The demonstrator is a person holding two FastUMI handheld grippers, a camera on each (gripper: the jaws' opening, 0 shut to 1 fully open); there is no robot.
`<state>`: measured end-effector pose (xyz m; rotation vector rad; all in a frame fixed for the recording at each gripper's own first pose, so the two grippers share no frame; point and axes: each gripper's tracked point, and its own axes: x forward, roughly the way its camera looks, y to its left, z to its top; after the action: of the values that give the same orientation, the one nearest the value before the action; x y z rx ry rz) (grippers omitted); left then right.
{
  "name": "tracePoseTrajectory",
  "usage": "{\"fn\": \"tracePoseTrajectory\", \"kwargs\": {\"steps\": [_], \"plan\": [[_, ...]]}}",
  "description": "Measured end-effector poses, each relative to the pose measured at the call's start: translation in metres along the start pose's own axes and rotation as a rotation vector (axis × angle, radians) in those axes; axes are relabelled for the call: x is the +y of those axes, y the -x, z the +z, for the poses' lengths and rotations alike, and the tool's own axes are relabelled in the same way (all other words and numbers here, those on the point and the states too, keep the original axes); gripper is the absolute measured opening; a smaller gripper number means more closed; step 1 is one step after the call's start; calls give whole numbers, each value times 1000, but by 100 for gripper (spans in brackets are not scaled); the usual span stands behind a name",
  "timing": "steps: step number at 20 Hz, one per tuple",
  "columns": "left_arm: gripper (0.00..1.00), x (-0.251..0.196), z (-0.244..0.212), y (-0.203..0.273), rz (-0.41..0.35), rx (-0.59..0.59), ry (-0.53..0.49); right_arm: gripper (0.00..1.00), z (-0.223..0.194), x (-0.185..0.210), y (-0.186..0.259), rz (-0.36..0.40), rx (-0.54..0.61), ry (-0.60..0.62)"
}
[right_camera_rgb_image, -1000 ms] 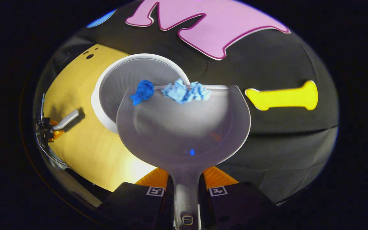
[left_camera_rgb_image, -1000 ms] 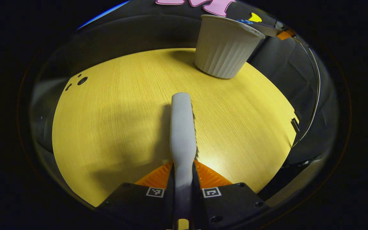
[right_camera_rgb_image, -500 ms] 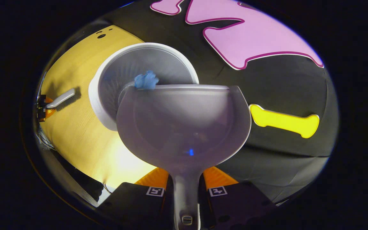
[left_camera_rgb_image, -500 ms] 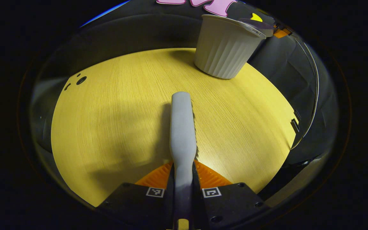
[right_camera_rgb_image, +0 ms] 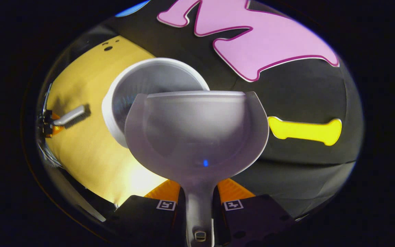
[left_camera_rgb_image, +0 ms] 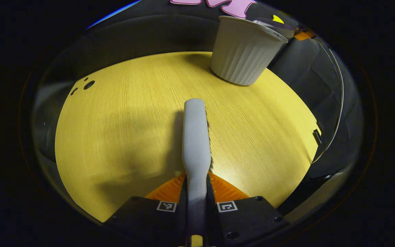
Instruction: Pick up the small broom and dustpan from the desktop, sweep the trash into the dustpan with the broom, and then empty the trash into the garbage bin.
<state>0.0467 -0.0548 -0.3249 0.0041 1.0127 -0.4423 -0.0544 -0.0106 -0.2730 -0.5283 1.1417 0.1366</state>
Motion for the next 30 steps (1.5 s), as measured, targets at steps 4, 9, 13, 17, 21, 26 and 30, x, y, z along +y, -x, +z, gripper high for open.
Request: {"fn": "tracePoseTrajectory", "kwargs": {"steps": [4,9,13,17,21,26,30], "plan": [[29,1,0,0,13,0,5,35,-4,6,19,53,-92,-99],[30,2,-1,2,32,-1,19,35,-25,30,58,150,-198,-195],[29,4,-2,3,56,1,29,36,-55,58,81,198,-247,-221],[29,6,-3,4,87,1,42,35,-93,115,86,292,-259,-250],[28,8,-7,10,111,2,66,31,-131,174,71,365,-222,-255],[30,10,-9,11,148,9,76,35,-164,244,32,443,-174,-300],[30,8,-10,10,173,12,74,35,-179,277,-19,423,-137,-301]]}}
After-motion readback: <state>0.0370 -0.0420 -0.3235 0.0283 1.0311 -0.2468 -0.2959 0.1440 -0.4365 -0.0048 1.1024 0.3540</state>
